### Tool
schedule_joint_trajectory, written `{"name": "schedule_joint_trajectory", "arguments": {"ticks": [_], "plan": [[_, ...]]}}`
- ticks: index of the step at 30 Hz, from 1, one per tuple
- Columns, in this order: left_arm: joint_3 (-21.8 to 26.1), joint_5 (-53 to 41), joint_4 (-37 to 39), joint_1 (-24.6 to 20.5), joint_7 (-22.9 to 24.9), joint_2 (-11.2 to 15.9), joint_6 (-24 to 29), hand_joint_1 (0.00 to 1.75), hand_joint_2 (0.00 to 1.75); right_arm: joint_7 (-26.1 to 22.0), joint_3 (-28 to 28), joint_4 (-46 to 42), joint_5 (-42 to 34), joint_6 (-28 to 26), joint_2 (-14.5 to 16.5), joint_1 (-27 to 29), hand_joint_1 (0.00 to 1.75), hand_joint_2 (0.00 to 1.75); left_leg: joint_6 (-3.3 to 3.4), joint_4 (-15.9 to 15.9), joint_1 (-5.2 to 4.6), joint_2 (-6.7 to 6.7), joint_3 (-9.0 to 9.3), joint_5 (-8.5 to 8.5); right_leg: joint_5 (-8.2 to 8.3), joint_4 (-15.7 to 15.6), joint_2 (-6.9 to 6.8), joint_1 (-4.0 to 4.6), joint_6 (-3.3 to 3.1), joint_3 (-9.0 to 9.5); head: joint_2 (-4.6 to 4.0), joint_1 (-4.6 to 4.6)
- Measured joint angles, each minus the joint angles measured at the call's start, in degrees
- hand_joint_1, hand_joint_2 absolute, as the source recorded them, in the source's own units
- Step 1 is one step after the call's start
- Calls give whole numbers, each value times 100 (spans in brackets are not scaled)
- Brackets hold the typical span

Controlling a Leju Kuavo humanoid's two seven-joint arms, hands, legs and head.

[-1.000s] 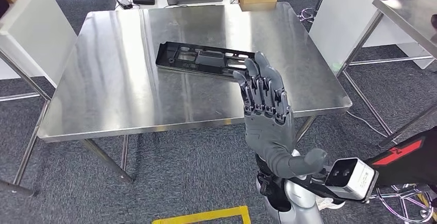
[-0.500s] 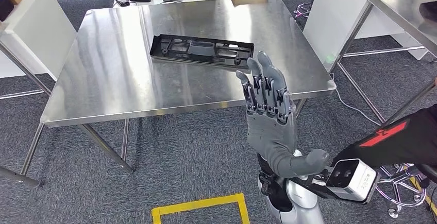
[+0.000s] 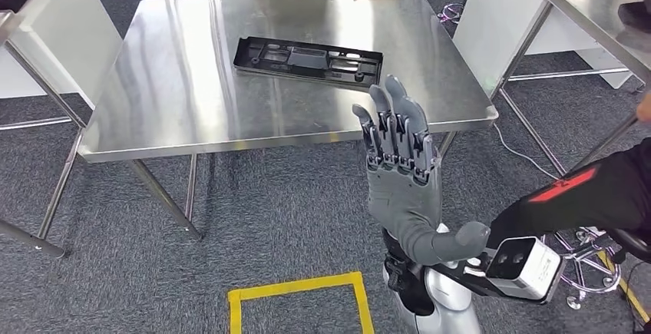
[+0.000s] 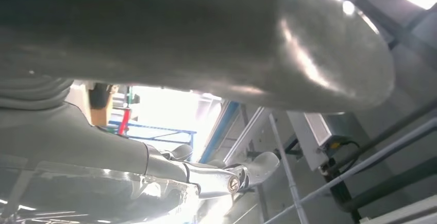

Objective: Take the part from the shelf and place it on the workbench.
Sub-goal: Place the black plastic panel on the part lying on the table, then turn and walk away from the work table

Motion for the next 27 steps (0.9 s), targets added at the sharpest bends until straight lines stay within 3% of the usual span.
{"name": "schedule_joint_trajectory", "arguments": {"ticks": [2,3,4,5,7,9,10,11,13,14,16,18,19,20,21,23,25,27], "plan": [[3,-17,-1,-12,0,5,5,0,0,2,1,1,-8,-16,-16,-4,0,0,47,-2,-4,15,-162,127,-486,684,2,-20,-52,-229,0,16],[3,-25,-1,-13,0,4,7,0,0,3,1,1,-13,-22,-25,-3,0,0,46,1,-7,21,-248,191,-647,1030,2,-26,-47,-309,0,16],[3,-29,-1,-12,0,1,11,0,0,3,1,2,-16,-28,-34,-3,0,0,39,3,-8,27,-336,257,-692,1253,2,-31,-8,-323,0,17],[3,-33,-1,-12,0,-3,14,0,0,3,1,2,-17,-32,-43,-3,0,0,27,6,-8,31,-423,323,-625,1289,2,-36,54,-241,0,17],[4,-33,-1,-12,0,-11,20,0,0,4,1,3,-18,-37,-51,-8,0,0,-14,14,-6,32,-574,451,-373,752,3,-55,168,235,0,17],[5,-33,-1,-10,0,-11,25,0,0,5,1,3,-19,-37,-50,-25,0,0,-74,31,-23,25,-668,560,-342,-96,16,-54,165,828,0,11],[6,-32,-1,-8,0,-11,30,0,0,5,0,3,-21,-37,-51,-33,0,0,-107,34,-32,24,-688,612,-391,-376,24,-44,133,989,0,8],[7,-31,-1,-6,0,-11,33,0,0,6,-1,5,-24,-37,-52,-37,0,0,-144,25,-32,24,-696,662,-429,-501,30,-22,92,1037,0,4],[8,-27,1,6,-1,-11,37,0,0,7,-1,10,-32,-40,-59,-40,0,0,-224,8,-2,19,-715,720,-378,-518,25,-29,-15,960,0,4],[8,-25,2,16,-1,-11,38,0,0,7,-1,13,-34,-42,-61,-44,0,0,-256,66,16,11,-750,621,-324,-516,19,-41,-87,919,0,2],[8,-19,4,35,-1,-13,39,0,0,7,1,17,-46,-47,-60,-55,0,0,-293,520,42,-7,-898,99,-200,-522,5,-65,-213,817,0,-5],[8,-14,4,44,0,-16,39,0,0,7,1,26,-71,-57,-61,-56,0,0,-319,1273,48,-21,-1074,-423,-78,-510,0,-30,-268,687,0,-10],[8,-14,4,45,0,-16,39,0,0,7,1,33,-84,-63,-63,-54,0,0,-326,1560,48,-27,-1108,-491,-22,-496,-1,-14,-268,618,0,-10],[8,-15,4,46,0,-16,39,0,0,6,1,42,-93,-66,-66,-52,0,0,-322,1680,48,-31,-1065,-433,26,-479,-2,-1,-260,541,0,-11],[8,-16,4,46,0,-15,39,0,0,5,1,49,-98,-68,-69,-50,0,0,-307,1584,48,-33,-910,-296,66,-456,-1,7,-248,468,0,-11],[8,-22,4,40,0,-11,39,0,0,2,1,54,-103,-69,-71,-49,0,0,-247,887,39,-32,-343,-106,118,-409,1,24,-213,361,0,-12],[8,-31,3,31,0,-7,39,0,0,-1,1,55,-103,-69,-71,-55,0,0,-193,232,7,-33,102,-142,167,-378,-6,40,-149,311,0,-7],[8,-33,3,29,0,-4,39,0,0,-2,1,55,-103,-72,-71,-61,0,0,-160,35,-33,-33,180,-182,227,-371,-18,39,-69,278,0,-6]]}}
